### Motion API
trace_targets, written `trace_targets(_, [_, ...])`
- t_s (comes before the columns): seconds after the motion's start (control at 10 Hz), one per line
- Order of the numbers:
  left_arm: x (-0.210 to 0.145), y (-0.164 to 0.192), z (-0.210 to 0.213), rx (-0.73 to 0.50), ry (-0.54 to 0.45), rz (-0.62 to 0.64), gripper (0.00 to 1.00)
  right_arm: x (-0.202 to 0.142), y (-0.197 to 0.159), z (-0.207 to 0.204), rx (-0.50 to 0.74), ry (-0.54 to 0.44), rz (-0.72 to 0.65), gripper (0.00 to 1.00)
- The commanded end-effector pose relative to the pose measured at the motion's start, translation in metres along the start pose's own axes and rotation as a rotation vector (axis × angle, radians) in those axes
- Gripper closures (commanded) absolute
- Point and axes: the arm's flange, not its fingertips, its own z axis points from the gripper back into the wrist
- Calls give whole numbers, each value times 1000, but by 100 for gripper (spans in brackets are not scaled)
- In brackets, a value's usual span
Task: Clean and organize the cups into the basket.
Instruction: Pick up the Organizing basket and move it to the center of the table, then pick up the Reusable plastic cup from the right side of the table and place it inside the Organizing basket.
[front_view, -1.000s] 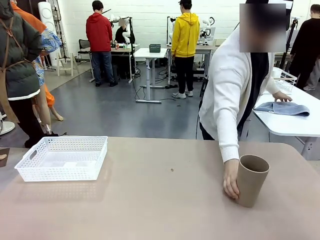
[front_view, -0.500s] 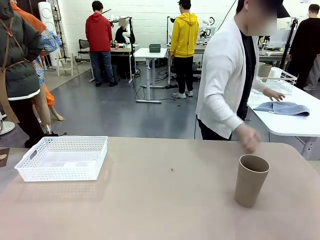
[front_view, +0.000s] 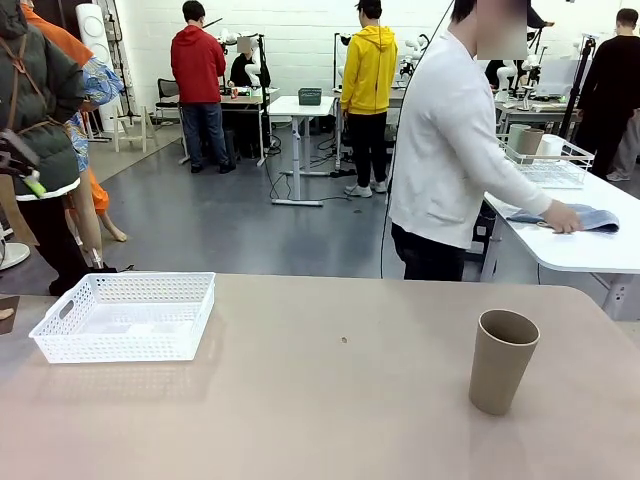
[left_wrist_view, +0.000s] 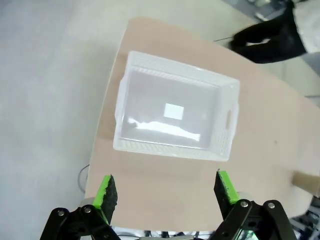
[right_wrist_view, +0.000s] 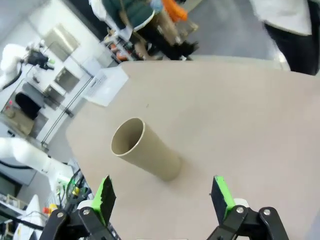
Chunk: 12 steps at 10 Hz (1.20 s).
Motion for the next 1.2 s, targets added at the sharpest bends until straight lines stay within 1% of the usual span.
trace_targets(0.0, [0,-35,-26,147,25,30,0,-7,-3,-15,28,27,24,0])
trace_targets(0.1, [7,-47,-40,160,23,48,0,-11,-3,-18,35,41,34,0])
trace_targets(0.2, [11,-53,-55,177,41,47,0,-14,-2,-20,43,46,43,0])
trace_targets(0.3, [13,-56,-75,218,50,2,0,-18,-2,-19,53,63,36,0])
trace_targets(0.4, [14,-53,-93,251,84,-82,0,-8,1,-20,37,35,15,0])
trace_targets(0.5, [15,-48,-102,250,129,-158,0,-8,1,-20,37,35,15,0])
trace_targets(0.6, [15,-39,-108,232,173,-227,0,-8,1,-20,37,35,15,0])
trace_targets(0.7, [13,-31,-108,174,213,-301,0,-8,1,-20,37,35,15,0])
trace_targets(0.8, [3,-24,-97,60,235,-367,0,-8,1,-20,37,35,15,0])
trace_targets(0.9, [11,-41,-120,218,178,-215,0,-8,1,-20,37,35,15,0])
trace_targets(1.1, [11,-41,-120,218,178,-215,0,-10,0,-19,38,43,18,0])
